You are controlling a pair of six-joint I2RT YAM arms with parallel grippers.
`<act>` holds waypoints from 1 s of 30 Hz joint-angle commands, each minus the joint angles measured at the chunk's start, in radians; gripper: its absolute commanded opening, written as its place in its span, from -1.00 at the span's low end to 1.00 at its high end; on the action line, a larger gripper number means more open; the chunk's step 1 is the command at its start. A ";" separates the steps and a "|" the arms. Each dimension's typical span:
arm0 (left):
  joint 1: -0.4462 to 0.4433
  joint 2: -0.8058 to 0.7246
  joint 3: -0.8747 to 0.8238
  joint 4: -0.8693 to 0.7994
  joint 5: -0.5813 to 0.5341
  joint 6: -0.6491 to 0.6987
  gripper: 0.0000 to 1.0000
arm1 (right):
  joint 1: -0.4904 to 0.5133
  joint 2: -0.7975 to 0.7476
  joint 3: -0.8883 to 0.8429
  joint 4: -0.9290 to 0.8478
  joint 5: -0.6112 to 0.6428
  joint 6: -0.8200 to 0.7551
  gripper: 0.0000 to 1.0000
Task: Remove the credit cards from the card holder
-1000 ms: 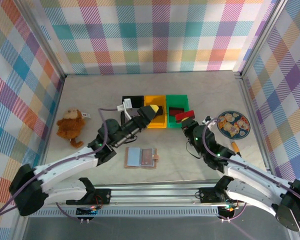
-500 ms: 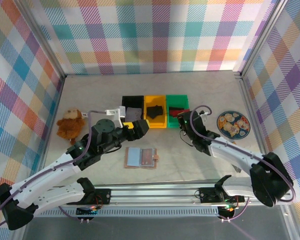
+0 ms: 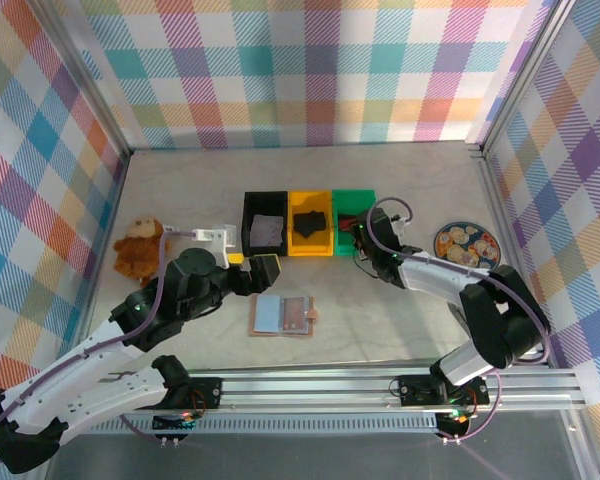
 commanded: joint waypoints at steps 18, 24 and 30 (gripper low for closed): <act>0.006 -0.001 -0.033 0.003 0.013 0.067 0.99 | -0.018 0.134 0.107 -0.018 0.030 0.075 -1.00; 0.006 0.016 -0.033 0.016 0.023 0.068 0.99 | -0.033 0.223 0.109 0.072 -0.024 0.095 -1.00; 0.007 0.016 -0.045 0.018 0.029 0.066 0.99 | -0.036 0.239 0.143 0.022 0.025 0.033 -1.00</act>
